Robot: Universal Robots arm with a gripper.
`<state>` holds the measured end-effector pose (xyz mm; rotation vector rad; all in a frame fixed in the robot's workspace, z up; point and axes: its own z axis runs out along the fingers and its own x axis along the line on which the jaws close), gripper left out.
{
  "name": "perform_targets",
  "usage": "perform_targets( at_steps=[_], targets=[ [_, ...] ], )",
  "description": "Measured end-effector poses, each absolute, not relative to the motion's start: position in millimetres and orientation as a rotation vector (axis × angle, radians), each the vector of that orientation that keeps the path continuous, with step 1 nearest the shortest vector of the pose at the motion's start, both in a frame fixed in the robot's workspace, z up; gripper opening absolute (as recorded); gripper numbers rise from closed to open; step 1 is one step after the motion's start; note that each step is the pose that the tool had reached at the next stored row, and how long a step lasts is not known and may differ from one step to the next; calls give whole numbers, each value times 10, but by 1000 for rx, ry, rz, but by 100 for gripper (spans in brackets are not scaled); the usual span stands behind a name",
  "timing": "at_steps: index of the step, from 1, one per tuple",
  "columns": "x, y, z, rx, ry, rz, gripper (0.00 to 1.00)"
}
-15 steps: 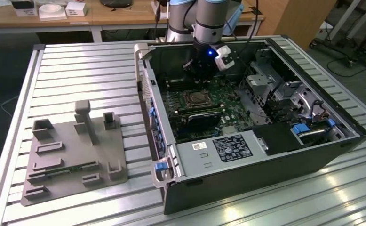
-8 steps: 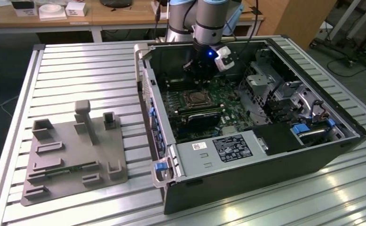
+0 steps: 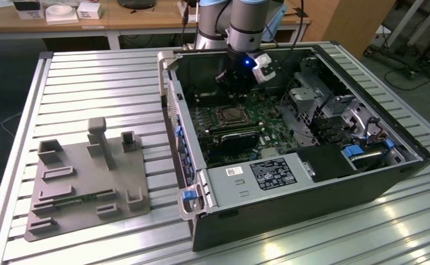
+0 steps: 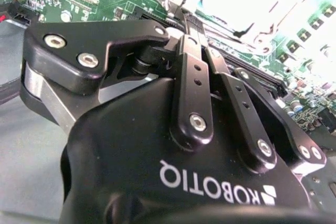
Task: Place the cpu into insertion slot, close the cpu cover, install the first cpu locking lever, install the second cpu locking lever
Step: 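Install the first cpu locking lever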
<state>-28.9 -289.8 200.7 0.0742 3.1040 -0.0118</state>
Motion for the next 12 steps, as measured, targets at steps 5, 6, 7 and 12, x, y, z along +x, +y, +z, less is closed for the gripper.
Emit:
perform_targets(
  at_steps=[5,6,7,12],
  targets=[
    [-285,-2898,2008,74,3104,-12,10],
    [-285,-2898,2008,74,3104,-13,10],
    [-284,-2898,2009,74,3104,-14,10],
    [-279,-2898,2007,74,3104,-16,10]
  ],
)
